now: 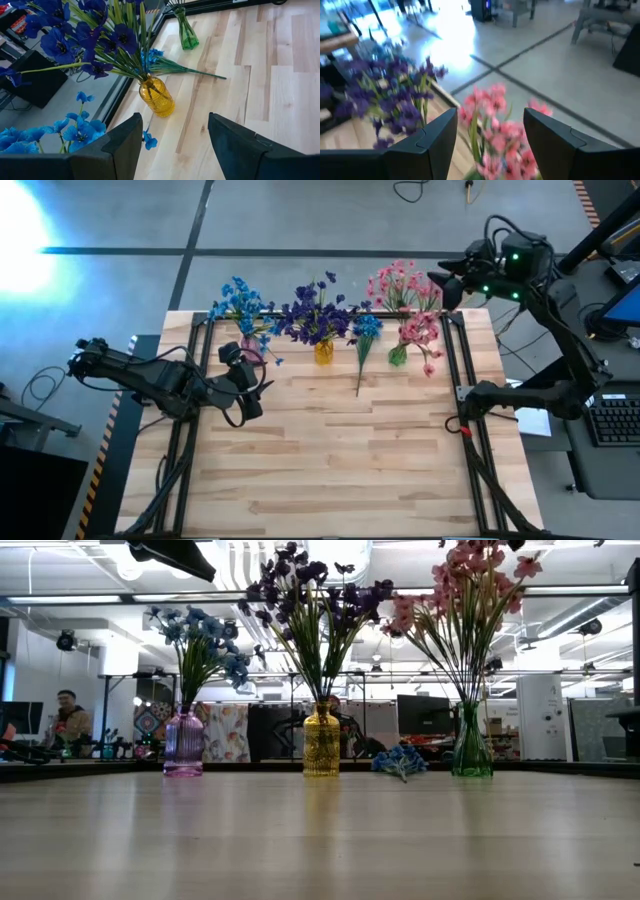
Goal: Sort flowers into vase by color
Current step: Put the blue flowers into the violet vase
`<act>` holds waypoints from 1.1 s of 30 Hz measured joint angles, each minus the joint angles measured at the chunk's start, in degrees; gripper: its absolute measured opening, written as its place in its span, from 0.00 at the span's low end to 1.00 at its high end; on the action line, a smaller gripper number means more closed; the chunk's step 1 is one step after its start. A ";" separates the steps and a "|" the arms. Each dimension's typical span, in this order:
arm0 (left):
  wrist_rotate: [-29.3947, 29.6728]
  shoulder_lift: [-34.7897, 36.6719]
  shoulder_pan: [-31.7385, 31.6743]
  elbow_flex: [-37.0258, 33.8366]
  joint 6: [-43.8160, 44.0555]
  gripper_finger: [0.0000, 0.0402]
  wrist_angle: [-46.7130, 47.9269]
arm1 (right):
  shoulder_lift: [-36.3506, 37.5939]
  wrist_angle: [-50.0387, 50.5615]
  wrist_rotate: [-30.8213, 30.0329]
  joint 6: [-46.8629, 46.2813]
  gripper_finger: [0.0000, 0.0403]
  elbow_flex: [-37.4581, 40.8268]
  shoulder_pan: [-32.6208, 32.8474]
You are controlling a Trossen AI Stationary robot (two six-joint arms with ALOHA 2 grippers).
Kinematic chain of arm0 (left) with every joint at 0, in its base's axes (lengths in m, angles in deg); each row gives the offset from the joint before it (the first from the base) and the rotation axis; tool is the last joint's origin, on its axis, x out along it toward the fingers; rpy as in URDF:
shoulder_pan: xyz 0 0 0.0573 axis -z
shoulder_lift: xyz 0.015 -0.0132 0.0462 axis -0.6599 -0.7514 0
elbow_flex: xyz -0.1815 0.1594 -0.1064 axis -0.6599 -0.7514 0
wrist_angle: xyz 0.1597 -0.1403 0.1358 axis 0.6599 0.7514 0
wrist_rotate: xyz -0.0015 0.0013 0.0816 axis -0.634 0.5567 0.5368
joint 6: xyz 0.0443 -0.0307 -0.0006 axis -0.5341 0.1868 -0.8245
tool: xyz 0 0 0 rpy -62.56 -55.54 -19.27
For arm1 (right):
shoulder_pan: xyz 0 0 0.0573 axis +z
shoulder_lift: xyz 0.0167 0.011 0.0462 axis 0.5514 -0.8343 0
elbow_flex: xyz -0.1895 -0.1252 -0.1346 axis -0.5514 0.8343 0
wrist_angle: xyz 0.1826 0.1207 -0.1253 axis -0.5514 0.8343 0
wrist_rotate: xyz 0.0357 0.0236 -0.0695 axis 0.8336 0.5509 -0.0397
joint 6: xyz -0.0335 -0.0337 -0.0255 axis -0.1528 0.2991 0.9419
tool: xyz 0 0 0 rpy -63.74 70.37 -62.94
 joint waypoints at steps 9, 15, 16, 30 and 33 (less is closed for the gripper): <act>-0.02 0.01 0.02 0.00 0.00 0.52 -1.80 | -1.56 -9.97 13.75 -8.98 0.54 -0.17 2.22; -0.02 0.00 0.02 0.00 -0.25 0.52 -2.05 | -2.92 -9.84 14.91 -12.87 0.54 -2.62 11.05; -0.02 0.00 0.02 0.00 -0.48 0.52 -2.15 | -3.12 -9.87 14.65 -13.51 0.54 -3.40 12.69; -0.06 0.02 0.02 0.02 -5.07 0.52 -7.32 | -5.79 5.18 2.65 -21.92 0.54 -12.26 30.37; -0.09 -0.17 0.02 0.02 -4.20 0.52 -7.56 | -5.66 5.88 0.34 -23.04 0.54 -13.77 32.44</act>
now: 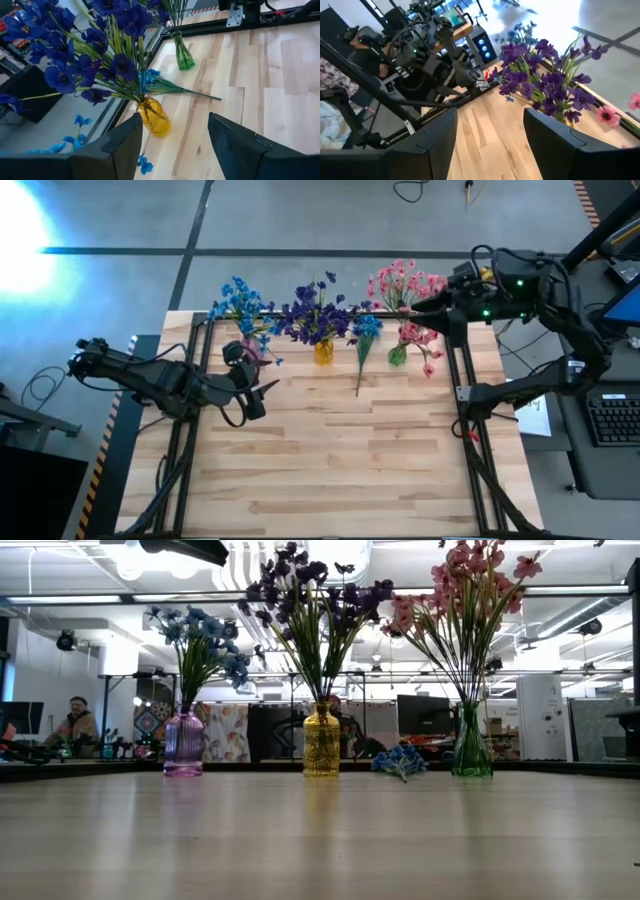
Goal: Sort flowers into vase by color
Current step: Put the blue flowers into the violet vase
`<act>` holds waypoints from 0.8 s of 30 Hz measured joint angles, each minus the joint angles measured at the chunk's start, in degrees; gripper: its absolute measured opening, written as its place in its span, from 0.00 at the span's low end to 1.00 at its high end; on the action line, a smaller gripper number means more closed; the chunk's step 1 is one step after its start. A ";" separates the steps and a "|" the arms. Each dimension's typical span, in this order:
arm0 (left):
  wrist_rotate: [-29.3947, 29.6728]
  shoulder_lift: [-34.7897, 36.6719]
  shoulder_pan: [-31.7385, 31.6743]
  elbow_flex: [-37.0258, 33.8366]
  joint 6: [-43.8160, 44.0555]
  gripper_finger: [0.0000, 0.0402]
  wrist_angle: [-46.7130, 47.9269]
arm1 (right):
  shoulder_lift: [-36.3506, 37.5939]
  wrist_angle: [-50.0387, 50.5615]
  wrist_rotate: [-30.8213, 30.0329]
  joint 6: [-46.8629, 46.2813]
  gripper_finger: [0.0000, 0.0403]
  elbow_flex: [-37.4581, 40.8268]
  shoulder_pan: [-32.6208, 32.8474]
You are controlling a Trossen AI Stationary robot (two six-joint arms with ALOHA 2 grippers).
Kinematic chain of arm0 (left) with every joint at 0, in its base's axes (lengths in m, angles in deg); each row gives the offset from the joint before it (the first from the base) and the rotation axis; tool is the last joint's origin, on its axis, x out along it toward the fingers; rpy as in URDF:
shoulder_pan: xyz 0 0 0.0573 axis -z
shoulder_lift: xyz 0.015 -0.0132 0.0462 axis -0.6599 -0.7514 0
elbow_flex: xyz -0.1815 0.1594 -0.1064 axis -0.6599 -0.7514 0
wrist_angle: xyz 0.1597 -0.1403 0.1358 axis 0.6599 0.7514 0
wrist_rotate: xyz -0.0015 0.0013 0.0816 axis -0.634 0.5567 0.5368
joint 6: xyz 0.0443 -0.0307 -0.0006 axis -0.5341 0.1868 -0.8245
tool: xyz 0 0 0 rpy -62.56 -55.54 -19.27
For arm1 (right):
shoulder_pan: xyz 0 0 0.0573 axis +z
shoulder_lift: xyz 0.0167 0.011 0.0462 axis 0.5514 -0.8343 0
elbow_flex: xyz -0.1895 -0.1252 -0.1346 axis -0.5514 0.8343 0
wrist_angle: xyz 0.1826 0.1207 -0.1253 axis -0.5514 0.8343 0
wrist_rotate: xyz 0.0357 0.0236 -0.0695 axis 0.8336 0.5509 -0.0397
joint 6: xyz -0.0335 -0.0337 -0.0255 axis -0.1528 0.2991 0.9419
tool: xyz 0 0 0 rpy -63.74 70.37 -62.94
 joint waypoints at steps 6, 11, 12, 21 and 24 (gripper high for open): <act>-1.19 -1.10 0.11 0.00 3.08 0.52 -0.46 | 0.03 0.25 -1.42 -2.18 0.54 -2.22 2.51; -3.92 -3.13 0.31 0.00 4.43 0.52 -1.06 | -0.36 4.22 -1.37 -4.45 0.54 -0.97 5.65; -3.97 -3.58 0.48 0.01 4.50 0.52 -1.52 | -0.56 5.46 -1.38 -5.06 0.54 -0.62 6.61; -4.08 -7.06 4.18 0.02 8.67 0.52 -3.82 | -1.07 15.75 -1.22 -13.57 0.54 0.01 17.52; -4.08 -8.23 5.64 0.00 10.79 0.52 -4.14 | -0.91 20.36 -1.28 -18.11 0.54 0.01 20.80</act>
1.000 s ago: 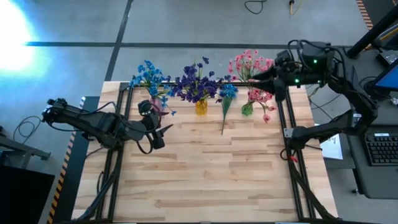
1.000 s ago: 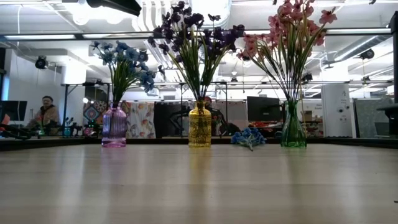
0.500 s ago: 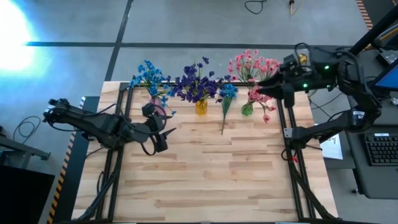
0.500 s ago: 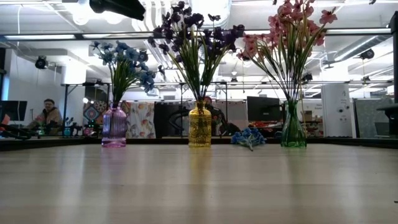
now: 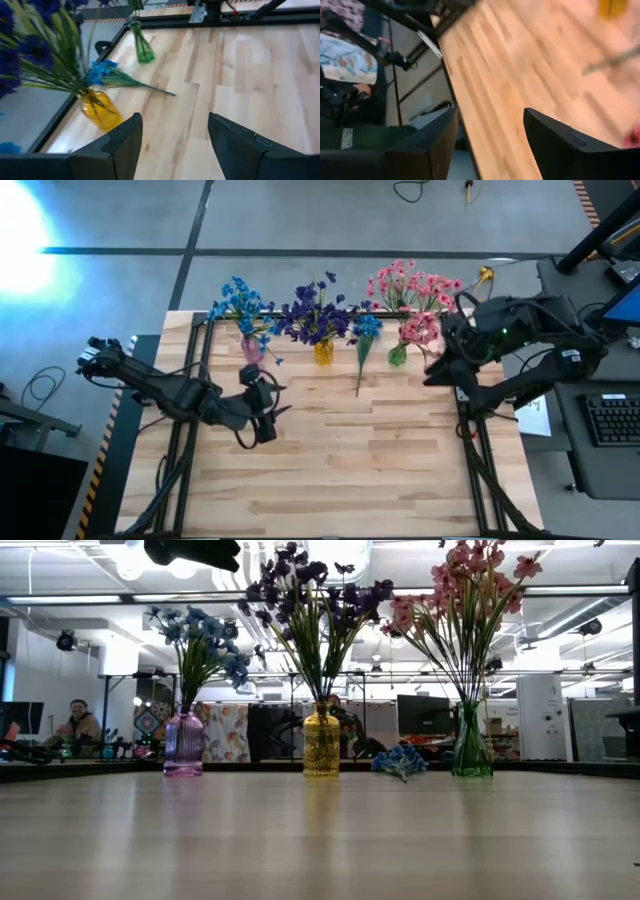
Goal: Sort flowers into vase by color
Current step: Put the blue flowers into the violet vase
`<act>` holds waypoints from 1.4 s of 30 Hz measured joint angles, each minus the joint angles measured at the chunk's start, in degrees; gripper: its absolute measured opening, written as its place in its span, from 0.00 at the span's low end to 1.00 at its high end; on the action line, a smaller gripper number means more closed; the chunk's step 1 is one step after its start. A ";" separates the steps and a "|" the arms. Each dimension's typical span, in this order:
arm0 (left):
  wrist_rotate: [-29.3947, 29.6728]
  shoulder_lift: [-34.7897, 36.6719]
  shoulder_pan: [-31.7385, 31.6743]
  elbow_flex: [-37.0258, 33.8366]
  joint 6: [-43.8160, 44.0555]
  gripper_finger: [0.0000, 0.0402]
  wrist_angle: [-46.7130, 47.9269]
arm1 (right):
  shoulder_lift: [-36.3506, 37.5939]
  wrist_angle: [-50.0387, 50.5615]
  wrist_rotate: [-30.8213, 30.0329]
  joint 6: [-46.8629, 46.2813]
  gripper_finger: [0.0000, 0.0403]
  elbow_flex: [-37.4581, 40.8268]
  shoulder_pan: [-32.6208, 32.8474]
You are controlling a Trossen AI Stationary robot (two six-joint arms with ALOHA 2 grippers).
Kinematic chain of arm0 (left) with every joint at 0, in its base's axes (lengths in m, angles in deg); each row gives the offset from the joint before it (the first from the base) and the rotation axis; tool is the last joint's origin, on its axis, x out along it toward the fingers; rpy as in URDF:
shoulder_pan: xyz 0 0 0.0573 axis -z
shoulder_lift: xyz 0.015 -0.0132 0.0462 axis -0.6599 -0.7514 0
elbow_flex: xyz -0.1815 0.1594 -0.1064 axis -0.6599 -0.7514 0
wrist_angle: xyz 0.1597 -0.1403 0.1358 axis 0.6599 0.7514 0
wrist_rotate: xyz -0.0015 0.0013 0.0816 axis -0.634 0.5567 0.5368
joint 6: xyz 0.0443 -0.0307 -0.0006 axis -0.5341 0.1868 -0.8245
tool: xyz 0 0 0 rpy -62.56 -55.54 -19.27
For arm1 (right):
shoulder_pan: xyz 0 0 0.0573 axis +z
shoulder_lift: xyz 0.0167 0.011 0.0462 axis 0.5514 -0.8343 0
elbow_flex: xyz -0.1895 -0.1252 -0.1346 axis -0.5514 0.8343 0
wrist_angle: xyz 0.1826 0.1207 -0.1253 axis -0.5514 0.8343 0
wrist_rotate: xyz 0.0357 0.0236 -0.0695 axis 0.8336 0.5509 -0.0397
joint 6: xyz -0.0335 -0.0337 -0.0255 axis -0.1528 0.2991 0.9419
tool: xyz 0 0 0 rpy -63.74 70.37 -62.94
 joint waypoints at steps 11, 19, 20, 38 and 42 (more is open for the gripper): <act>-0.05 -9.45 2.73 0.02 2.85 0.52 -13.45 | -0.12 10.98 -2.69 -9.32 0.54 3.25 8.14; 0.59 -19.41 2.71 0.02 4.34 0.52 -24.61 | 0.63 7.18 -2.93 -5.92 0.54 13.31 15.01; 0.59 -20.53 2.71 0.02 4.34 0.52 -25.89 | 0.94 5.67 -2.97 -5.53 0.54 14.97 16.02; 15.52 -47.32 -0.51 0.02 0.67 0.52 -66.74 | 10.52 -21.32 -12.73 -8.46 0.54 41.84 34.50; 15.55 -54.24 -2.29 0.02 -1.69 0.52 -76.43 | 10.32 -24.33 -13.93 -6.27 0.54 45.60 35.12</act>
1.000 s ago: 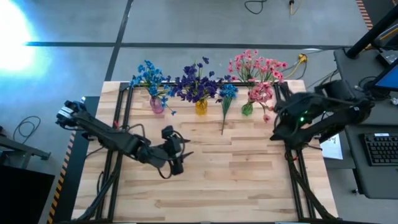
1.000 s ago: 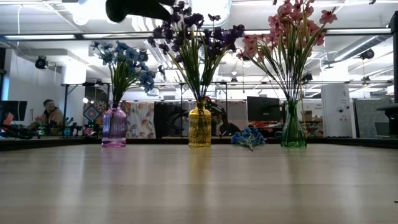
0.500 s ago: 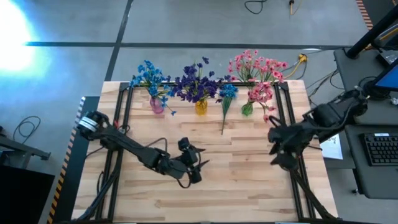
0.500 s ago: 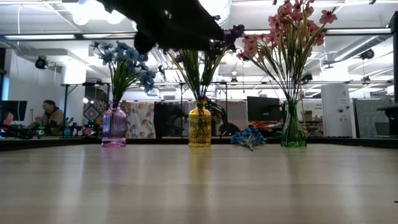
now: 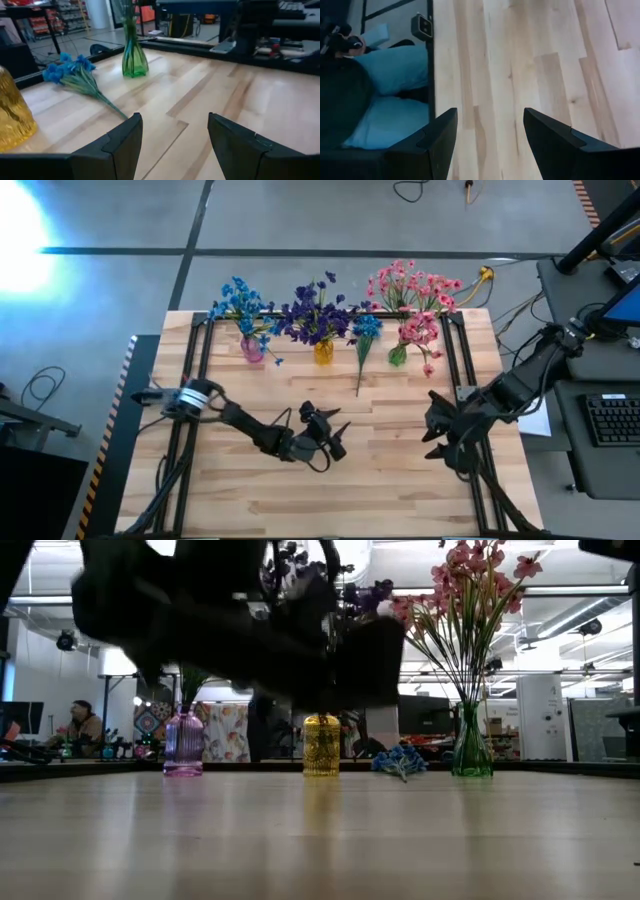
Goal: Sort flowers into vase by color
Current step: Put the blue flowers into the violet vase
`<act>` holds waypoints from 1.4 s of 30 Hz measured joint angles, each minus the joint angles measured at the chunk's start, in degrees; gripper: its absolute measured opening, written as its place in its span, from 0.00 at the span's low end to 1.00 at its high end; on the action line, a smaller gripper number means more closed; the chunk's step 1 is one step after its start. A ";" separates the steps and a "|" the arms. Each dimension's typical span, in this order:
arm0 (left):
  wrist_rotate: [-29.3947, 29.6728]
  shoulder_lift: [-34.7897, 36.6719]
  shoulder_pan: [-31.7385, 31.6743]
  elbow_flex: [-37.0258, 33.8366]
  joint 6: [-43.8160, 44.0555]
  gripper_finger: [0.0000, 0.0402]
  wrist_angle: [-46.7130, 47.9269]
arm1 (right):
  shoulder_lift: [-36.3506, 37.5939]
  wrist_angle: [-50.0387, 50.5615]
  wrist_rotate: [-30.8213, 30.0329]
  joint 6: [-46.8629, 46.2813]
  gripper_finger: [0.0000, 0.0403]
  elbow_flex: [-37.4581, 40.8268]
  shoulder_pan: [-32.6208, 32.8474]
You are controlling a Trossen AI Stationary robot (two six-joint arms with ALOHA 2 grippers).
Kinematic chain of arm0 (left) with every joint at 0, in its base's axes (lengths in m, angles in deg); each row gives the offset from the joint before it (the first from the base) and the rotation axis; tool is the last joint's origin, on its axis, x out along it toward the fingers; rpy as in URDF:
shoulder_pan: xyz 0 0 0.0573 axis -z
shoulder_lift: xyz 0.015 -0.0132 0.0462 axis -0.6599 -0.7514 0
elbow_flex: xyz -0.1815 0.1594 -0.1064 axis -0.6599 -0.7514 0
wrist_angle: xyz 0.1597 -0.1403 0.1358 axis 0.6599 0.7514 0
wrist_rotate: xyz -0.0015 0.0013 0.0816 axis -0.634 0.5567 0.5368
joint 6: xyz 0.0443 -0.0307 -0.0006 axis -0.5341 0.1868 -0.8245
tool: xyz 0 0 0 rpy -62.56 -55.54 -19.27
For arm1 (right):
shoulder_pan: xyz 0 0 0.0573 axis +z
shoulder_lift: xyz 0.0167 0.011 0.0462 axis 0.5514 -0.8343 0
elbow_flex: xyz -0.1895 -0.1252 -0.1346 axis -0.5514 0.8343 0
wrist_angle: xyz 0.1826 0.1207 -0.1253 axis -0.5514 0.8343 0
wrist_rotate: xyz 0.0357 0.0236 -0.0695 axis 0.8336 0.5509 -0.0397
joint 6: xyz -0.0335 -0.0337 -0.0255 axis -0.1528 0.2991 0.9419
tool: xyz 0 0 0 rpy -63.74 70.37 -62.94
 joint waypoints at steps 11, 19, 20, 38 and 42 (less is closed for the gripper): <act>0.01 -13.16 -6.84 6.79 -1.45 0.52 -10.33 | -0.33 -5.81 -4.80 5.47 0.54 3.36 0.02; 1.32 -20.22 -9.05 16.43 -3.99 0.52 -6.94 | -0.35 -5.79 -6.95 7.74 0.54 2.80 0.00; 1.32 -20.42 -9.23 16.86 -3.63 0.52 -6.58 | -0.37 -5.79 -7.25 7.70 0.54 2.80 0.00; 0.50 -20.94 -11.58 17.70 -0.70 0.52 -5.83 | -0.37 -5.77 -11.15 9.13 0.54 2.82 0.00; -0.45 -21.17 -12.09 17.91 -0.62 0.52 -5.18 | -0.39 -5.77 -11.26 9.11 0.54 2.82 0.00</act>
